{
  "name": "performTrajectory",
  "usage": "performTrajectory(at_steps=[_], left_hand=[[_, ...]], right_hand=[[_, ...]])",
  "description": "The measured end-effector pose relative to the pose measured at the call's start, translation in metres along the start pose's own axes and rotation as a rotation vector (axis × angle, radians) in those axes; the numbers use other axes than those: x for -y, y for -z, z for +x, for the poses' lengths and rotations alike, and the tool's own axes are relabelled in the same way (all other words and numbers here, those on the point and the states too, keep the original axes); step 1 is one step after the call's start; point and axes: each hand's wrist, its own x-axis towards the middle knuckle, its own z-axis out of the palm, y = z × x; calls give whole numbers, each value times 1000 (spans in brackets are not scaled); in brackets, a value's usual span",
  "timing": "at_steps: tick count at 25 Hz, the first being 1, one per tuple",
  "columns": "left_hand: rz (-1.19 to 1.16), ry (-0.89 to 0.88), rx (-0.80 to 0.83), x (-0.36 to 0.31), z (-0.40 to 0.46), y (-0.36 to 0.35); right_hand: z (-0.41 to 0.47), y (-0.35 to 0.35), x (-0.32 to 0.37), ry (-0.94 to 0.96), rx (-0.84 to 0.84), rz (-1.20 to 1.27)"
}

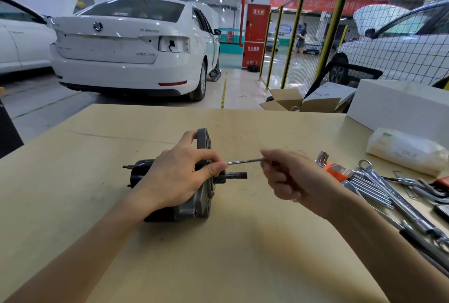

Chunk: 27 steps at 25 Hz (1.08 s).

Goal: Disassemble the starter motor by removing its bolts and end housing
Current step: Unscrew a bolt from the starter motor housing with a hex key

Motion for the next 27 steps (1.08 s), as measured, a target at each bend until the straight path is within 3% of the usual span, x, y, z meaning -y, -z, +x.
performTrajectory(at_steps=[2, 5, 7, 9, 11, 13, 17, 19, 24, 27], left_hand=[[6, 2, 5, 0, -1, 0], [-10, 3, 18, 0, -2, 1], [-23, 4, 54, 2, -1, 3], [-87, 13, 106, 5, 0, 7], [-171, 26, 159, 9, 0, 11], [-188, 14, 184, 10, -1, 11], [-153, 0, 157, 8, -1, 9], [-146, 8, 137, 8, -3, 9], [-83, 26, 115, 7, -2, 9], [-58, 16, 111, 9, -1, 10]], right_hand=[[3, 3, -1, -22, 17, 70], [2, 8, -10, 88, 46, -137], [-1, 10, -22, 388, -6, -507], [-2, 12, -30, 780, -167, -987], [-1, 14, -33, 948, -222, -1163], [-2, 11, -33, 772, -156, -880], [-6, 3, -28, 192, 107, -113], [-5, 0, -26, 27, 174, 118], [-3, -6, -20, 19, 100, 337], [-5, 1, -21, 81, 127, 243]])
